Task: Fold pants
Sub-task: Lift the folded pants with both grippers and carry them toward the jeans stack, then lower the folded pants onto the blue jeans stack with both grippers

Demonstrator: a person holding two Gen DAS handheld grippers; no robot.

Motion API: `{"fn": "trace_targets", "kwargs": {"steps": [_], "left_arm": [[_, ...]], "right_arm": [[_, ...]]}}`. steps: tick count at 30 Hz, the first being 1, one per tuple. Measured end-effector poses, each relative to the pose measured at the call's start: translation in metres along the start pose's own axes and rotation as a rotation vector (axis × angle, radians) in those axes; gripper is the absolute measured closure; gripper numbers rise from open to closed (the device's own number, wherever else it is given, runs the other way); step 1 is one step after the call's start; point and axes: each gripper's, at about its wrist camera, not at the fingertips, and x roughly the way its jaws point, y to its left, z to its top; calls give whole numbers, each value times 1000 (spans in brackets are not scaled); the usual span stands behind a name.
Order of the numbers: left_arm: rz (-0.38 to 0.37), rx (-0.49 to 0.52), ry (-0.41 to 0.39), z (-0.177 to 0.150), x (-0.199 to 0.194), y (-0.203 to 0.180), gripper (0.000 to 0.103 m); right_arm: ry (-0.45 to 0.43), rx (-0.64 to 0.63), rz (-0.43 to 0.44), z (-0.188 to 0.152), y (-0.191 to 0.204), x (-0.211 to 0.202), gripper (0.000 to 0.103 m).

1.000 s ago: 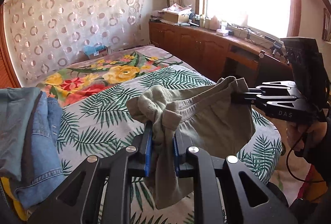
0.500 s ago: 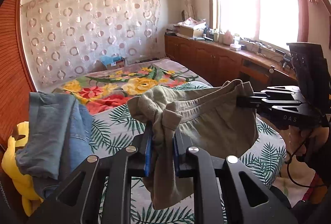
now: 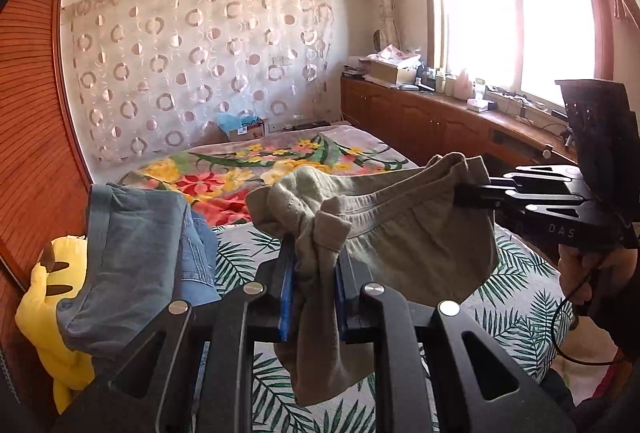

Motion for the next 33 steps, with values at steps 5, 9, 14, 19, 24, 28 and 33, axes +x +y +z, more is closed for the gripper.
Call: {"fn": "trace_targets", "kwargs": {"steps": [5,9,14,19,24,28,33], "left_arm": [[15,-11,-20,11,2,12,85],[41,-27,-45,20,-1,30,85],[90,-51,-73,26,-9,56,85],[147,-89,-91,22,-17,86,85],[194,-116,-95,19,-20,111,85],[217,-149,-106,17,-23,130,85],[227,-180,-115,9,-24,138,85]], "right_arm": [[-2,-49,8,21,2,20,91],[-21,-76,28,43,1,39,91],[-40,-120,61,62,3,66,91],[-57,-161,97,75,5,94,91],[-65,-199,128,81,8,116,91],[-71,-233,138,88,9,127,91],[-71,-296,133,98,13,137,91]]}}
